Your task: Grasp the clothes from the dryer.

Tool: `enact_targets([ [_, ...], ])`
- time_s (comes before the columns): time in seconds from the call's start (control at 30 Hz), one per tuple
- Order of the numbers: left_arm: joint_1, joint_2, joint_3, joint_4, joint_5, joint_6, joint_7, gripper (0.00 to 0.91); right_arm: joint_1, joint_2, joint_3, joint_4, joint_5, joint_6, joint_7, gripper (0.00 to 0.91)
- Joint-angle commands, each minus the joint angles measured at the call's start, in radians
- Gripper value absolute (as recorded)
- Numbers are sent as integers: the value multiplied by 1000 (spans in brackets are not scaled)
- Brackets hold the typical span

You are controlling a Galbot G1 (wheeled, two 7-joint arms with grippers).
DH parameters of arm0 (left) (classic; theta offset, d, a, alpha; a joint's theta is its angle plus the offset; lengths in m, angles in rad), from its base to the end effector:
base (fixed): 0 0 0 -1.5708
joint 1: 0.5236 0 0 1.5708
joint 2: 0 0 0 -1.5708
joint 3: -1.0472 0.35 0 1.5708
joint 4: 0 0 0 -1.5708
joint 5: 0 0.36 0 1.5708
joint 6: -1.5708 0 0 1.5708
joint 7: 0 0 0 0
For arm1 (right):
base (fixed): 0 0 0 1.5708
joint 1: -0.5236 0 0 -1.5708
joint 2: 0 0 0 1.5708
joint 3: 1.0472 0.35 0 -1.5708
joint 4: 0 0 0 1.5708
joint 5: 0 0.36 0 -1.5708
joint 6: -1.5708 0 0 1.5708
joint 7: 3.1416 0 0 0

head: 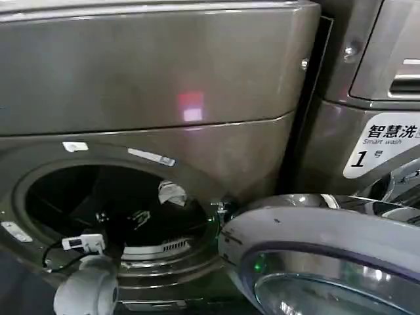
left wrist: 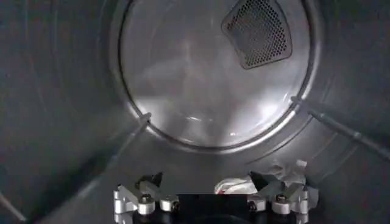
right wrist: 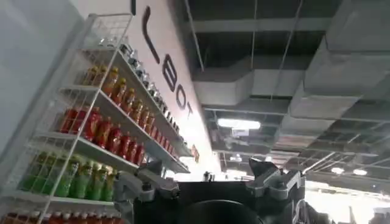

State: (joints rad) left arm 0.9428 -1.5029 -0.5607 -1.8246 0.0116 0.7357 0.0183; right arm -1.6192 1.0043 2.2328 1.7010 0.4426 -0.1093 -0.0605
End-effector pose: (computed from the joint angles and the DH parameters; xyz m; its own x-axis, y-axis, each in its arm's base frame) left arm 0.3732 0.0305 -0.2204 -0.9290 -0.0538 0.3661 -0.0310 0.9972 0.0677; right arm -0.0772 -0.4611 -0.0290 -0.2850 0.8113 -0.5105 0.9577 0.2186 -0.1871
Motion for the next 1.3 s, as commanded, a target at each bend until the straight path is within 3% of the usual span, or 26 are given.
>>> enact_targets([
  [0.03,-199,0,1,255,4,-68,9,907,-2,-2,3,2,3,1,0,907],
  [0.7,-338,-11,0,487,102,-124,78,907,0,-2,4,7,4,0,0,907],
  [0.9,-390,0,-1,531,480,-173,415,907,-2,-4,3,8,5,0,0,907],
  [1.1,-464,10,7,604,887,-364,734,907,-5,-3,4,3,5,3,-1,907],
  [1.3,-528,17,17,640,1127,-601,937,907,-8,-4,4,4,5,3,0,907],
])
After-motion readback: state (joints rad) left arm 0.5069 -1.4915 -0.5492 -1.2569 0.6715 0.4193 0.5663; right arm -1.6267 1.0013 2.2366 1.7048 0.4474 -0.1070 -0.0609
